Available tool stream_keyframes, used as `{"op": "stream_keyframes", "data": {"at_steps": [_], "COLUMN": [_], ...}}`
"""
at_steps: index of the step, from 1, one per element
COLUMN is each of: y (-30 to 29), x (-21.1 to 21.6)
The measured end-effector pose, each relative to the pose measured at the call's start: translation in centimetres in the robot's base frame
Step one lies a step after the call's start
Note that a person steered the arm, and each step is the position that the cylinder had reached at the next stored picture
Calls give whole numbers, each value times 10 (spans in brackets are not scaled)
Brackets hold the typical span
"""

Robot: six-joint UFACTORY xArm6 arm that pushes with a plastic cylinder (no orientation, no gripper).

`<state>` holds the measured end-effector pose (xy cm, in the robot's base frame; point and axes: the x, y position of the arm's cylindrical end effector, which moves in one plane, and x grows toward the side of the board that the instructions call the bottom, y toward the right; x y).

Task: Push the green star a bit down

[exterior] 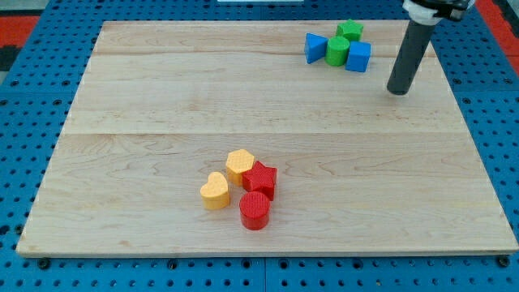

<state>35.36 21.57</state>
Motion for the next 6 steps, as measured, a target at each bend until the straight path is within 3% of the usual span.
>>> {"op": "stream_keyframes", "data": {"at_steps": [2, 4, 5, 6], "y": [58, -11, -85, -109], "x": [-89, -159, -156, -160]}}
